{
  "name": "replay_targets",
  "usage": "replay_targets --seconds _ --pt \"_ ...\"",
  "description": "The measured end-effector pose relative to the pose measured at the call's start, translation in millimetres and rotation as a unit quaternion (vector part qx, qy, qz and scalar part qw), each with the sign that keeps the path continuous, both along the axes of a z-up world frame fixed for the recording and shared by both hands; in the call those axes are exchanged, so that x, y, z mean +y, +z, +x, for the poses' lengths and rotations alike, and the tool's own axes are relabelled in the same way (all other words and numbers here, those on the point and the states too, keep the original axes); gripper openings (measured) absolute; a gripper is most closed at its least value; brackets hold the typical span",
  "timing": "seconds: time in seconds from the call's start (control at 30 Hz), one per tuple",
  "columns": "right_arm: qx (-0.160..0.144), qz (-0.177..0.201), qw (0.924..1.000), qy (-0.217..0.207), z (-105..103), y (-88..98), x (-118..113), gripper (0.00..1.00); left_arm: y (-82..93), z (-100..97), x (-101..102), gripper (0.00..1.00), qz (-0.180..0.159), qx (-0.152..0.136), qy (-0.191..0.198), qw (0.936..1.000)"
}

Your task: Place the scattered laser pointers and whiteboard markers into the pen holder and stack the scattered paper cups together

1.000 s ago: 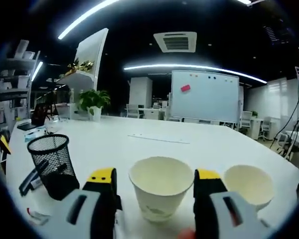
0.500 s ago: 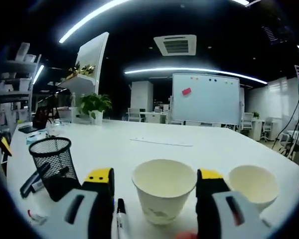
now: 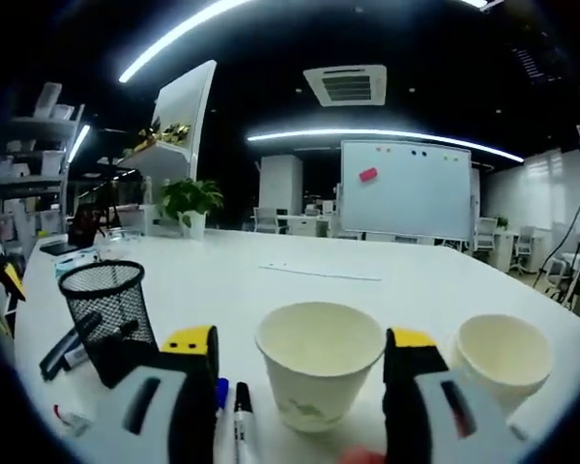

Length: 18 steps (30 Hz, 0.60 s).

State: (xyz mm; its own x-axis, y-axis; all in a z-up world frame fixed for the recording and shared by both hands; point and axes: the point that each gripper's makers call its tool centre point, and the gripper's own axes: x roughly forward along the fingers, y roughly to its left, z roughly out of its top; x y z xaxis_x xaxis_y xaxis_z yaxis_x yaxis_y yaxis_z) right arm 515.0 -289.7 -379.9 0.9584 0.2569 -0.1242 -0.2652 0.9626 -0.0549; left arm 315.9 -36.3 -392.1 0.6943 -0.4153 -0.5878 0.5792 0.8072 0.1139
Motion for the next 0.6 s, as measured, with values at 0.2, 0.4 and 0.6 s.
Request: replay_targets --seconds 0.2,0.4,0.6 --pt "-0.002 -0.004 1.0 -0.005 0.4 0.6 -2.7 0.61 -0.8 -0.1 1.8 0.42 -0.001 0.001 0.002 1.0" --pt "0.003 -0.006 1.0 -0.007 0.7 -2.8 -5.5 0.59 -0.3 -0.2 1.1 0.42 -0.001 0.0 0.0 1.0" --pt "0.005 -0.011 0.9999 -0.008 1.2 -4.4 -8.2 0.57 -1.2 -0.1 1.3 0.42 0.0 0.001 0.001 1.0"
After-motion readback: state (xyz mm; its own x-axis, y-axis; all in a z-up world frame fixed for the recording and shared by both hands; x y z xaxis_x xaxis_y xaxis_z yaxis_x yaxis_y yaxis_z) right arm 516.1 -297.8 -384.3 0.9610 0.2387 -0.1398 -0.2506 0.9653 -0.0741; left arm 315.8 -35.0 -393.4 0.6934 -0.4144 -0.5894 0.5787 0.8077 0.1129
